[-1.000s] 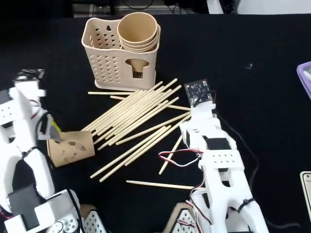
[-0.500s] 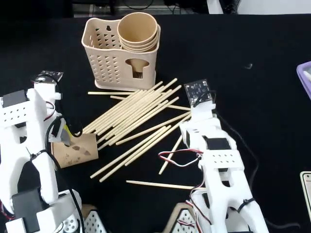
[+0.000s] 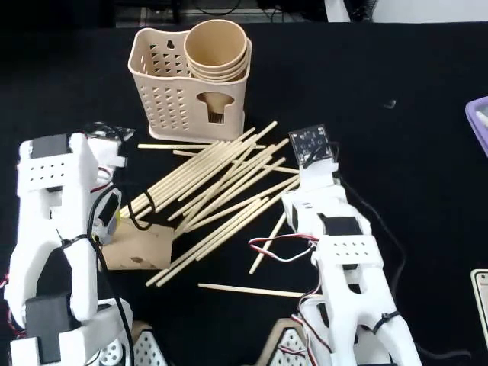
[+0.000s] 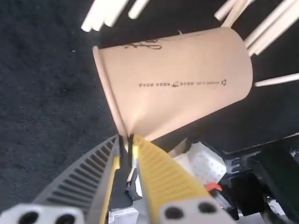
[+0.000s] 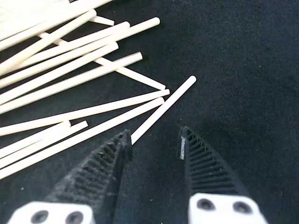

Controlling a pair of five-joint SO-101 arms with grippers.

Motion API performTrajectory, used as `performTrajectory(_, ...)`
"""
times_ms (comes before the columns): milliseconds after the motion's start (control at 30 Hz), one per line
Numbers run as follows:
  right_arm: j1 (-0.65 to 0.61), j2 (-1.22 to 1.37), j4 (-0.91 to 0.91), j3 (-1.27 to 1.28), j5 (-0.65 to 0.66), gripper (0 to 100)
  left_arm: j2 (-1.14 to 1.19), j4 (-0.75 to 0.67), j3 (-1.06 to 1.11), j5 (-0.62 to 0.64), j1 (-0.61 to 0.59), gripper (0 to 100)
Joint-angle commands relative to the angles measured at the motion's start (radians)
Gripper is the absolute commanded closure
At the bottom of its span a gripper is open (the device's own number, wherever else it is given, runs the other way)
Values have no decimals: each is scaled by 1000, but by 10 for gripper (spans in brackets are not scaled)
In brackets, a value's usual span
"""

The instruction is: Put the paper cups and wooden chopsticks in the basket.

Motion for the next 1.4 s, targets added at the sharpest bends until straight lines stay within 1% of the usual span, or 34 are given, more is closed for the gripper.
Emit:
performTrajectory(0,14,-25,-20,-2,2,825,-37,15,-87,37,16,954)
performTrajectory(333,14,-25,-20,-2,2,825,-299,17,-160,34,13,970)
performTrajectory(467,15,-25,-20,-2,2,825,-391,15,-160,-43,5,970)
performTrajectory(533,15,-25,-20,-2,2,825,-413,11,-160,-74,-36,970)
performTrajectory(600,15,-25,-20,-2,2,825,-413,-23,-153,-103,-87,970)
performTrajectory(700,17,-25,-20,-2,2,825,-411,-123,-148,-117,-248,958)
performTrajectory(800,17,-27,-20,-2,2,825,-385,-262,-113,-112,-404,866)
performTrajectory(867,14,-25,-20,-4,2,825,-345,-333,-44,-115,-449,810)
performTrajectory(900,14,-25,-20,-5,2,825,-316,-362,-2,-118,-449,798)
performTrajectory(967,14,-25,-20,-5,2,825,-255,-414,74,-117,-443,803)
performTrajectory(1033,14,-25,-20,-5,2,825,-189,-457,124,-114,-401,809)
performTrajectory(1100,14,-25,-20,-4,2,825,-141,-471,147,-110,-357,809)
performTrajectory(1167,14,-25,-20,-2,2,825,-104,-463,143,-74,-303,809)
performTrajectory(1233,15,-25,-20,-2,2,825,-107,-419,131,-46,-254,809)
performTrajectory(1367,17,-25,-20,-2,2,825,-152,-255,65,-41,-122,809)
